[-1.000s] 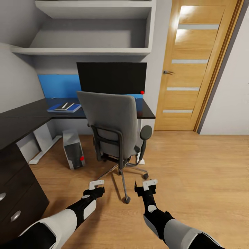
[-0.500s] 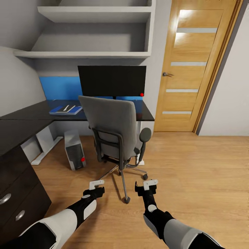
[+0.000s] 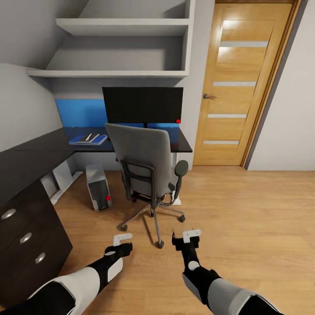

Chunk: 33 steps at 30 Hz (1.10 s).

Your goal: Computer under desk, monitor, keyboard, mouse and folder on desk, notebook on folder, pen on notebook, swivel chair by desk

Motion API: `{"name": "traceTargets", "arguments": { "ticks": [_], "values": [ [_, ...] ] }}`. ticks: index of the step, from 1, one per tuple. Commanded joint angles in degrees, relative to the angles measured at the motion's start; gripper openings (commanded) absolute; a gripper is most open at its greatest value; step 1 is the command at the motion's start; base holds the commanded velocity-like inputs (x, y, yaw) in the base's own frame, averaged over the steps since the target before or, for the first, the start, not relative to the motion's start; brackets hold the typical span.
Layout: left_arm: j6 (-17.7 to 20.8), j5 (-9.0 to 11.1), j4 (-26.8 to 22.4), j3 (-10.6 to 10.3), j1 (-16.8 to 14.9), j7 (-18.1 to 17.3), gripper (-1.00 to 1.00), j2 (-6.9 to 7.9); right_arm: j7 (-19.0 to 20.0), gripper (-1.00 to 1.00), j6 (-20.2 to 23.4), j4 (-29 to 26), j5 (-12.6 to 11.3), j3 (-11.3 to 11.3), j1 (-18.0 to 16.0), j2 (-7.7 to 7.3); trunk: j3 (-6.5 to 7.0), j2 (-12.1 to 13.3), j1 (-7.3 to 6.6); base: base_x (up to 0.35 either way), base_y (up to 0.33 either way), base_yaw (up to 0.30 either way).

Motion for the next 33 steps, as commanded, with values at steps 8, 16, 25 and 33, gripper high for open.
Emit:
{"name": "traceTargets", "arguments": {
  "ticks": [8, 16, 25, 33],
  "values": [
    [-5.1, 0.5, 1.9, -0.2, 6.4, 0.3, 1.00, -0.86, -0.2, 1.00, -8.7, 7.4, -1.3, 0.5, 4.9, 0.01, 1.39, 3.2, -1.78, -0.010, 0.000, 0.000],
    [-11.0, 0.5, 2.0, -0.1, 17.2, 0.3, 1.00, 1.32, -0.3, 1.00, -13.2, 8.1, -0.9, 0.7, 12.6, -2.18, 2.83, 6.4, -3.54, 0.000, 0.000, 0.000],
    [-21.9, 0.4, 2.0, -0.2, 28.8, 0.1, 1.00, 3.53, -0.3, 1.00, -18.0, 8.2, -1.1, 0.7, 16.4, -5.46, 4.44, 10.0, -5.51, 0.000, 0.000, 0.000],
    [-29.4, 0.3, 2.0, -0.3, 32.5, -0.1, 1.00, 4.57, -0.3, 1.00, -18.8, 8.2, -1.3, 0.7, 16.7, -5.84, 5.88, 13.2, -7.27, 0.000, 0.000, 0.000]
  ]
}}
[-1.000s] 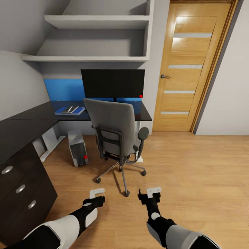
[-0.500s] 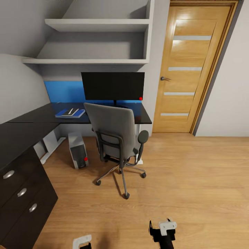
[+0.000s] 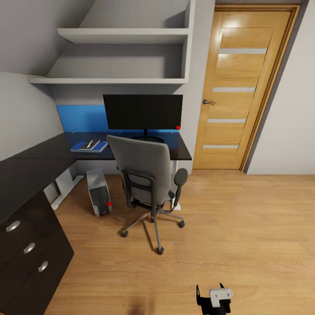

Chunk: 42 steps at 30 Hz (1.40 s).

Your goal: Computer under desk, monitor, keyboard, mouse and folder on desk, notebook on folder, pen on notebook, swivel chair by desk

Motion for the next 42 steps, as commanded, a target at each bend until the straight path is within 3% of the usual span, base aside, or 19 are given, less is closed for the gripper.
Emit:
{"name": "traceTargets", "arguments": {
  "ticks": [1, 8, 13, 17, 28, 29, 30, 35, 42],
  "values": [
    [-0.2, -0.1, 0.0, -0.5, 0.0, 0.5, 1.00, 0.18, -0.2, 1.00, -0.2, 0.1, -0.3, 0.5, 0.0, 0.03, 0.13, 0.4, -0.23, 0.000, 0.000, 0.000],
    [-1.3, -0.1, 0.0, -0.6, 0.3, 0.3, 1.00, 0.88, -0.2, 1.00, -0.4, 0.1, -0.3, 0.5, 0.0, -0.05, 1.39, 3.2, -1.77, 0.000, 0.000, 0.000],
    [-7.2, -0.1, 0.0, -0.6, 0.7, 0.3, 1.00, 0.96, -0.2, 1.00, -0.4, 0.1, -0.3, 0.5, 0.0, -0.35, 2.29, 5.2, -2.87, 0.000, 0.000, 0.000],
    [-9.8, -0.1, 0.0, -0.7, 1.3, 0.3, 1.00, 0.92, -0.2, 1.00, 0.0, 0.1, -0.3, 0.5, 0.0, -0.40, 3.01, 6.8, -3.75, 0.000, 0.000, 0.000],
    [-11.6, -0.1, 0.0, -0.9, 1.9, 0.5, 1.00, 0.69, -0.2, 1.00, 1.7, 0.1, -0.3, 0.5, 2.1, -0.42, 4.98, 11.2, -6.16, 0.000, 0.000, 0.000],
    [-12.8, -0.1, 0.0, -0.9, 1.9, 0.5, 1.00, 0.67, -0.2, 1.00, 1.7, 0.1, -0.3, 0.5, 2.1, -0.42, 5.16, 11.6, -6.38, 0.000, 0.000, 0.000],
    [-16.3, -0.1, 0.0, -0.8, 2.6, 0.6, 1.00, 0.69, -0.1, 1.00, 1.7, 0.1, -0.3, 0.5, 2.2, -0.42, 5.34, 12.0, -6.60, 0.000, 0.000, 0.000],
    [-21.6, -0.1, 0.0, -0.8, 5.1, 0.8, 1.00, 0.71, -0.1, 1.00, 1.8, 0.1, -0.3, 0.6, 2.2, -0.42, 6.24, 14.0, -7.70, 0.000, 0.000, 0.000],
    [-22.1, 0.0, 0.0, -0.8, 5.6, 0.7, 1.00, 0.62, -0.1, 1.00, 1.8, 0.1, -0.3, 0.5, 2.2, -0.42, 7.49, 16.8, -9.24, 0.000, 0.000, 0.000]
  ]
}}
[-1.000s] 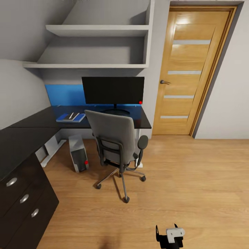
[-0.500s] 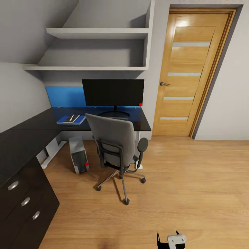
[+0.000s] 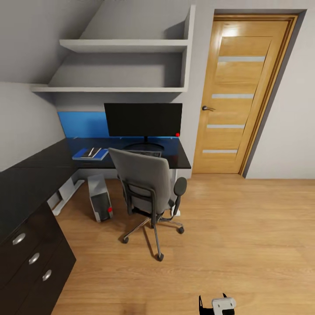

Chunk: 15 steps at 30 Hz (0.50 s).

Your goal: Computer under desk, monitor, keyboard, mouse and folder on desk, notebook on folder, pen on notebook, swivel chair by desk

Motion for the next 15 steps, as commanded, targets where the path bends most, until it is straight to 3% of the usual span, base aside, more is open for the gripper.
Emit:
{"name": "traceTargets", "arguments": {
  "ticks": [1, 4, 9, 15],
  "values": [
    [0.0, 0.0, 0.0, -0.5, 0.0, 0.6, 1.00, -0.01, -0.2, 1.00, -0.2, 0.1, -0.4, 0.5, -0.1, 0.04, 0.13, 0.4, -0.23, 0.000, 0.000, 0.000],
    [0.8, 0.0, 0.0, -0.5, 0.0, 0.5, 1.00, -0.04, -0.2, 1.00, -0.2, 0.1, -0.4, 0.5, -0.1, 0.04, 0.67, 1.6, -0.89, 0.000, 0.000, 0.000],
    [5.8, 0.0, 0.0, -0.5, 0.0, 0.7, 1.00, -0.56, -0.2, 1.00, -0.2, 0.1, -0.4, 0.5, -0.1, 0.04, 1.57, 3.6, -1.99, 0.000, 0.000, 0.000],
    [6.8, 0.0, 0.0, -0.4, 0.0, 0.6, 1.00, -0.69, -0.2, 1.00, -0.2, 0.1, -0.4, 0.5, -0.1, 0.04, 2.64, 6.0, -3.31, 0.000, 0.000, 0.000]
  ]
}}
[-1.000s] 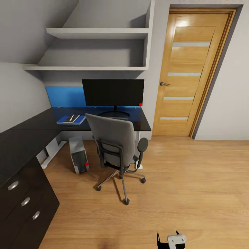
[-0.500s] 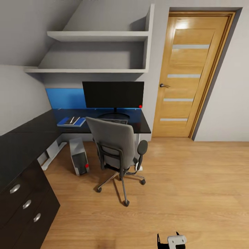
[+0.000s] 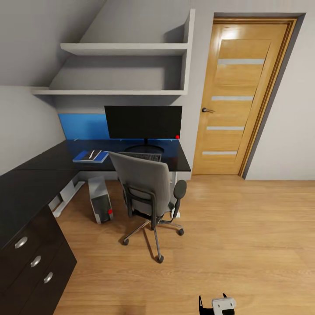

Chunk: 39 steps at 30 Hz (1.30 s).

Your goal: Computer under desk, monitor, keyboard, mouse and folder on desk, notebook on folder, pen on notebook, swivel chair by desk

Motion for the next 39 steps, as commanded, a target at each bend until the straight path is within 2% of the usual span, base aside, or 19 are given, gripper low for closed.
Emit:
{"name": "traceTargets", "arguments": {
  "ticks": [1, 11, 39],
  "values": [
    [0.0, 0.0, 0.0, -0.5, 0.0, 0.5, 1.00, 0.00, -0.2, 1.00, -0.2, 0.1, -0.4, 0.5, -0.1, 0.04, -0.05, 0.0, -0.01, 0.000, 0.000, 0.000],
    [1.9, -0.1, 0.0, -0.6, 0.0, 0.2, 1.00, -0.02, -0.2, 1.00, -0.2, 0.1, -0.4, 0.5, -0.1, 0.04, -0.05, 0.0, -0.01, 0.000, 0.000, 0.000],
    [2.0, -0.4, -0.1, -1.0, 0.0, 0.0, 1.00, -0.11, -0.2, 1.00, -0.2, 0.1, -0.4, 0.5, -0.1, 0.04, -0.05, 0.0, -0.01, 0.000, 0.000, 0.000]
  ]
}}
